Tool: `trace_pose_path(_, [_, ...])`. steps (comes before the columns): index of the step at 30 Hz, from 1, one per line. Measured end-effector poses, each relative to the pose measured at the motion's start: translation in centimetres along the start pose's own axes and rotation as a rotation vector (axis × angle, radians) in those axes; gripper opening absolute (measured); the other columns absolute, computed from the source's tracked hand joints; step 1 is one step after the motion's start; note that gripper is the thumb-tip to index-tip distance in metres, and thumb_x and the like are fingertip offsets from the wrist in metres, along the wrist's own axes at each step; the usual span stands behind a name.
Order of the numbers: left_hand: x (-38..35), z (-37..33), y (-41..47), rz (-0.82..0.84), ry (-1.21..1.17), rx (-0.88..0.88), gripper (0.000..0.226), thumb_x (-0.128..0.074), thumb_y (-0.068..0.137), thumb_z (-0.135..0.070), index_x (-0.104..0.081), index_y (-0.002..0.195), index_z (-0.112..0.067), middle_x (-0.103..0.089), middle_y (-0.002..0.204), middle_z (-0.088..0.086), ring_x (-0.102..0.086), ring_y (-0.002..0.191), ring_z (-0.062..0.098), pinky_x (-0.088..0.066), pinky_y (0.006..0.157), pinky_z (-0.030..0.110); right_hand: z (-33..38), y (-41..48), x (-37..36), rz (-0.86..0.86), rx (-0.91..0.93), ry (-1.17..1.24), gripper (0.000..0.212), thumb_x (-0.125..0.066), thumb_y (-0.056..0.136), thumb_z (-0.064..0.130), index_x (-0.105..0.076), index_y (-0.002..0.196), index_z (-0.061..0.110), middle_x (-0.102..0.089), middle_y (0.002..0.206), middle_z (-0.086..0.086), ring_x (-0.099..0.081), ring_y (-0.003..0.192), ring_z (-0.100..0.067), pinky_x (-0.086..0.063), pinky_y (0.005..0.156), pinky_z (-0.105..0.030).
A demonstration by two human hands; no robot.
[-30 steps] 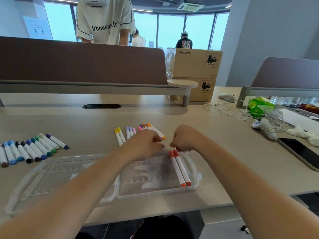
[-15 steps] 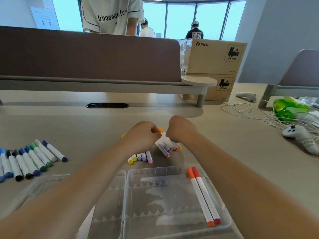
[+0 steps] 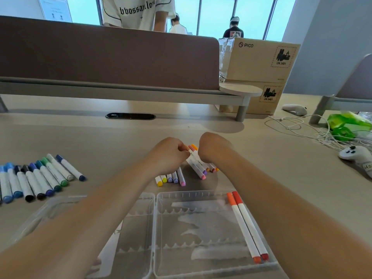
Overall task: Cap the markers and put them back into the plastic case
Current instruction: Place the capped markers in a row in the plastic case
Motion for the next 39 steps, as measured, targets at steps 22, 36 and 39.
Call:
trace_pose_path(22, [0.2,-0.1,-2.4,-0.005,0.028,0.016,0.025,-0.050,0.098,-0.030,-0.068,0.089,-0.015,-0.068,0.078,0.004,-0.060,0.068,0.018,-0.048,0.066,0.031,0.3,-1.7,-0.2,0.084,0.000,0.068,0.028,-0.054,0.096,0.029,-0.057,0.076,0.010,-0.051,0.072,-0.004,-0.056,0.078,-0.022,-0.045,0.075,-0.032])
trace_pose_path(36, [-4.8,-6.0,-9.5,0.132,0.151,-0.165,0.039,-0.057,0.092,-0.020,-0.059,0.130,-0.028,-0.059,0.131,-0.008,-0.058,0.117,0.015,-0.044,0.097,0.025,-4.5,-15.6,1.1,0.437,-0.001,0.270,0.030,-0.045,0.086,0.010,-0.046,0.055,0.011,-0.040,0.033,0.002,-0.030,0.026,-0.012,-0.023,0.039,-0.015])
trace_pose_path(39, [-5.7,-6.4,-9.9,0.139,0.198,-0.240,0.035,-0.051,0.080,-0.021,-0.067,0.106,-0.036,-0.066,0.110,-0.008,-0.063,0.098,0.015,-0.053,0.087,0.036,-5.0,-16.6,0.4,0.459,-0.001,0.260,0.032,-0.049,0.084,0.014,-0.048,0.053,0.012,-0.043,0.038,0.001,-0.031,0.032,-0.014,-0.024,0.045,-0.022])
Point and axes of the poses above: each hand's wrist, its own y-axis towards the middle knuckle, its own x-axis out of the back of the hand, z = x × y, the point moved 7 cm from there along y, towards the middle knuckle
